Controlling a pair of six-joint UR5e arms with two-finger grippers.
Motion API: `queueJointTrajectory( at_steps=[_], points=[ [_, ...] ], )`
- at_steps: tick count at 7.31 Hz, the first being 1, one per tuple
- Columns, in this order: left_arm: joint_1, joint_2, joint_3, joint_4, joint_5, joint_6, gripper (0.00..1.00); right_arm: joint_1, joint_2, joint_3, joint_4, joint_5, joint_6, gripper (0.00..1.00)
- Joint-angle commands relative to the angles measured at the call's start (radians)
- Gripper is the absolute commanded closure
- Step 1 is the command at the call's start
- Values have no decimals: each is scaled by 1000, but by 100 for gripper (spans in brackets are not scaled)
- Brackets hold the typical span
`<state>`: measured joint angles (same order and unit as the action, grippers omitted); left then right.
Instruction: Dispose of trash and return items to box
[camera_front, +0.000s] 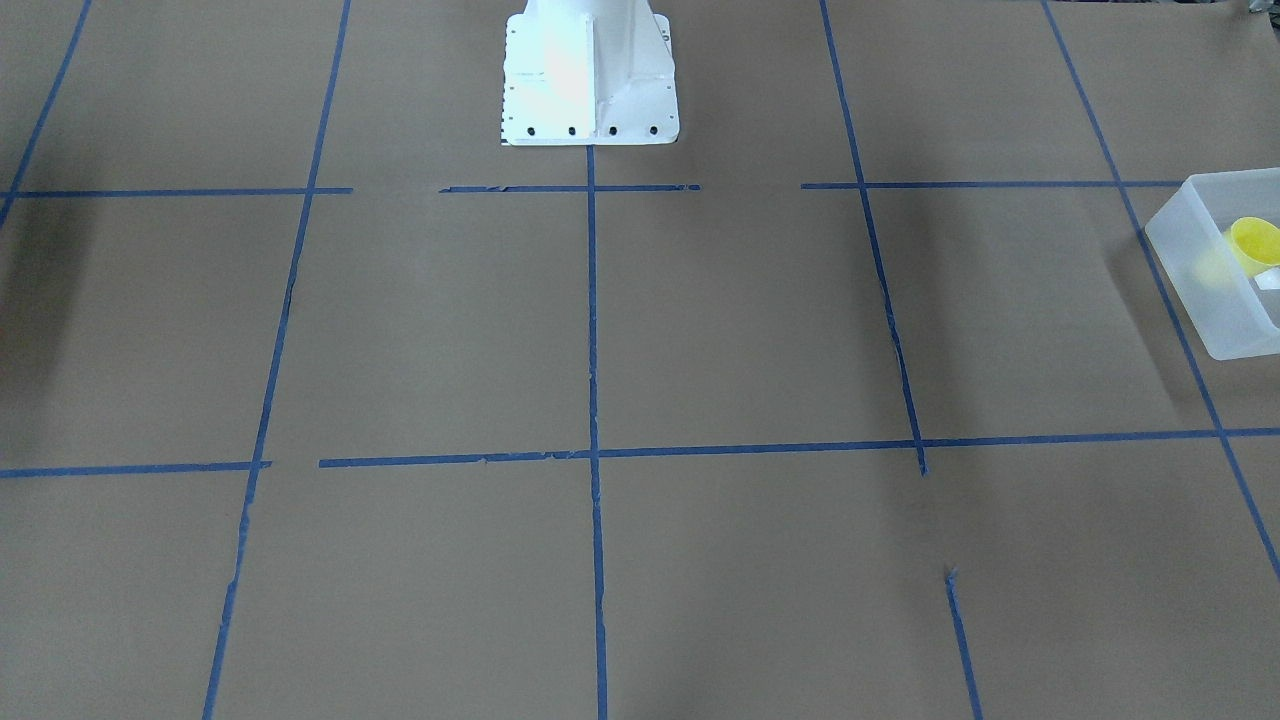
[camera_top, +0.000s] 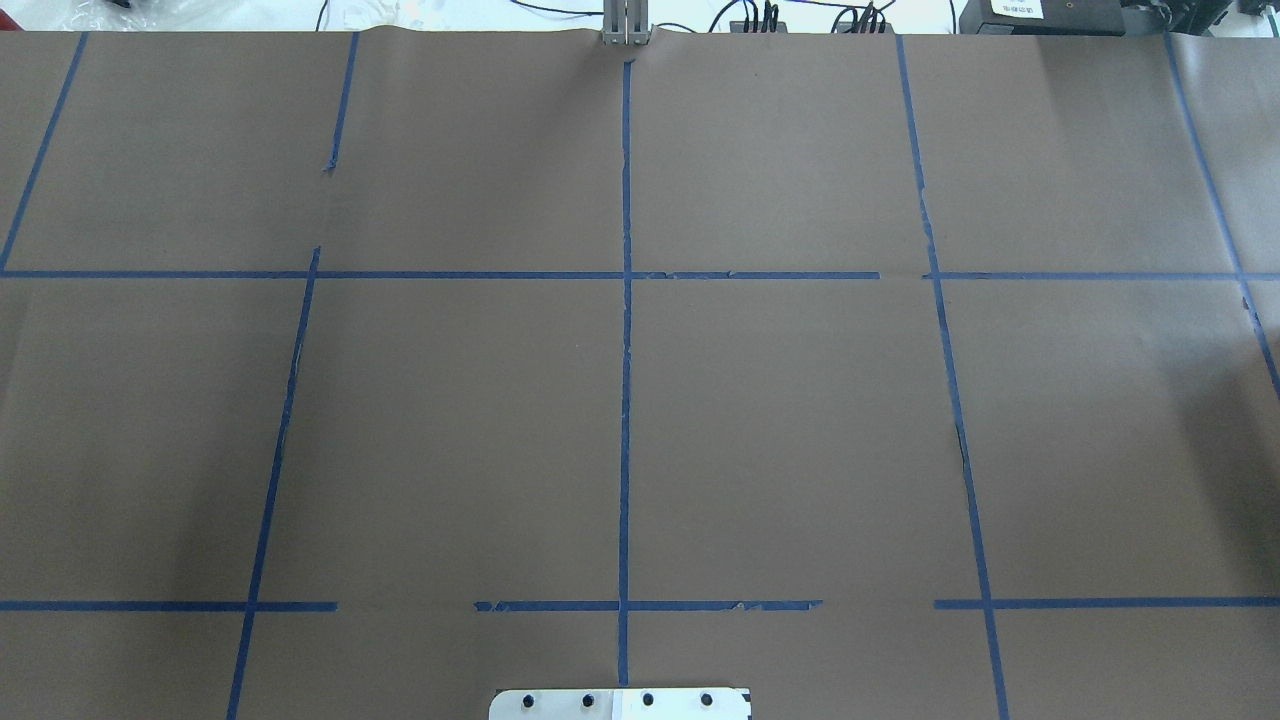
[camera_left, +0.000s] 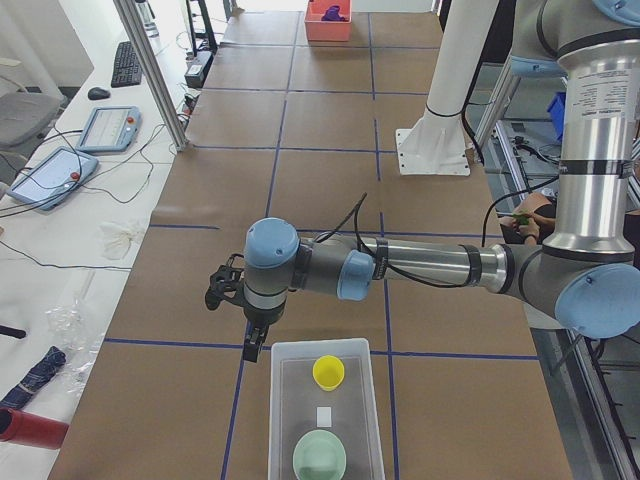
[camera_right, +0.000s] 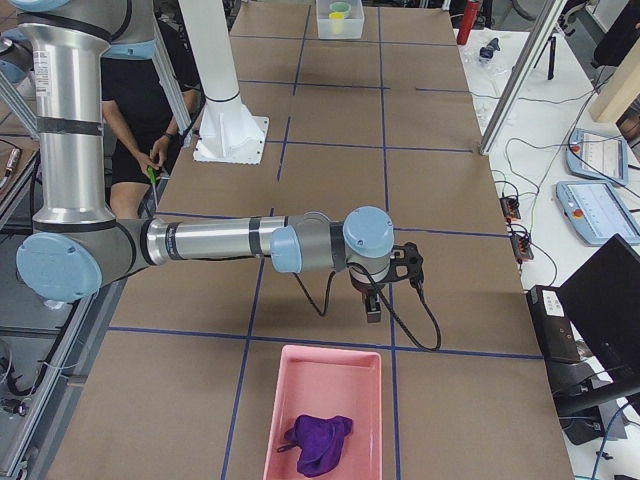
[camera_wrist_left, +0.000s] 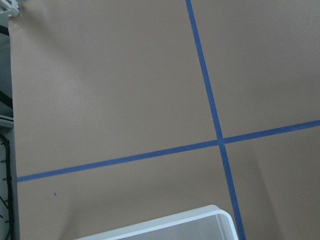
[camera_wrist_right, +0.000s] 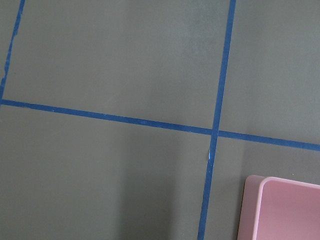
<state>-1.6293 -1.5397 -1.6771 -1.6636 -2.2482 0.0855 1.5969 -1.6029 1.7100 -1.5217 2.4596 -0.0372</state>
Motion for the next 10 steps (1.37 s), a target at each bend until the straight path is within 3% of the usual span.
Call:
queueJointTrajectory(
  at_steps=[1, 4, 10],
  points=[
    [17, 0, 0, 30, -42, 2, 0, 0, -17, -1, 0, -4, -3, 0],
    [113, 0, 4, 31, -114, -6, 0, 0, -29, -1, -1, 5, 0, 0],
    [109, 16, 7, 54, -108, 2, 0, 0, -28, -9, -2, 4, 0, 0]
  ],
)
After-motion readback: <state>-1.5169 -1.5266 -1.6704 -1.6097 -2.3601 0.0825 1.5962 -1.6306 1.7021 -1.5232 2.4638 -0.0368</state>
